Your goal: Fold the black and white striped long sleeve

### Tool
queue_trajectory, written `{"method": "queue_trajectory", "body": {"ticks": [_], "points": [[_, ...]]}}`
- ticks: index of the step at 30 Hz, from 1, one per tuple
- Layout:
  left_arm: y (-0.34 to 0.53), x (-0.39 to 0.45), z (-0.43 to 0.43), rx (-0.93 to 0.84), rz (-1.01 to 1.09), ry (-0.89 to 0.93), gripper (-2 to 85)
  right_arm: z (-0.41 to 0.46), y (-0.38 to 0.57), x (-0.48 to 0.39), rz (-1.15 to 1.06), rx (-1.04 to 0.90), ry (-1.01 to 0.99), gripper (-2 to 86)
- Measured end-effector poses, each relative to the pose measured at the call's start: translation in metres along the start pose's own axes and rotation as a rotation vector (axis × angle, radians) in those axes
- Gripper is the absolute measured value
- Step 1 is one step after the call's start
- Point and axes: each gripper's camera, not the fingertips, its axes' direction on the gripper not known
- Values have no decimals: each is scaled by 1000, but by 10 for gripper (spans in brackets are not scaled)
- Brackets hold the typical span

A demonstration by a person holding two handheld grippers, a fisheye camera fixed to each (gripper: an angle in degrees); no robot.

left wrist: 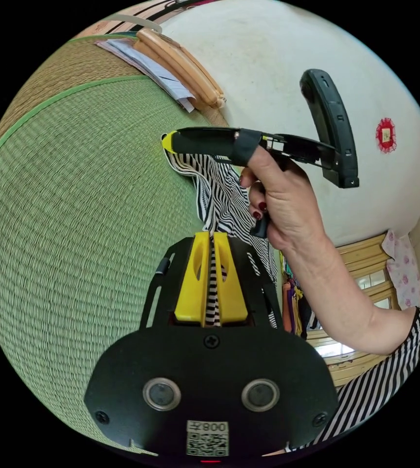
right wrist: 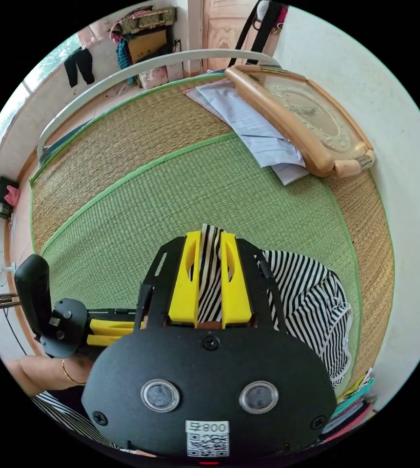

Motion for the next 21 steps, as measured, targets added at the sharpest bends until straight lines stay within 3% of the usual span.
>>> {"method": "queue_trajectory", "body": {"ticks": [6,14,21], "points": [[1,23,-20,29,44,-35,15,2,-10,25,34,1,10,13],[-2,89,-29,55,281,-130,16,-83,52,170,182,259,-347,6],[9,150,15,-92,490,-247,16,-57,153,269,389,289,-486,8]]}}
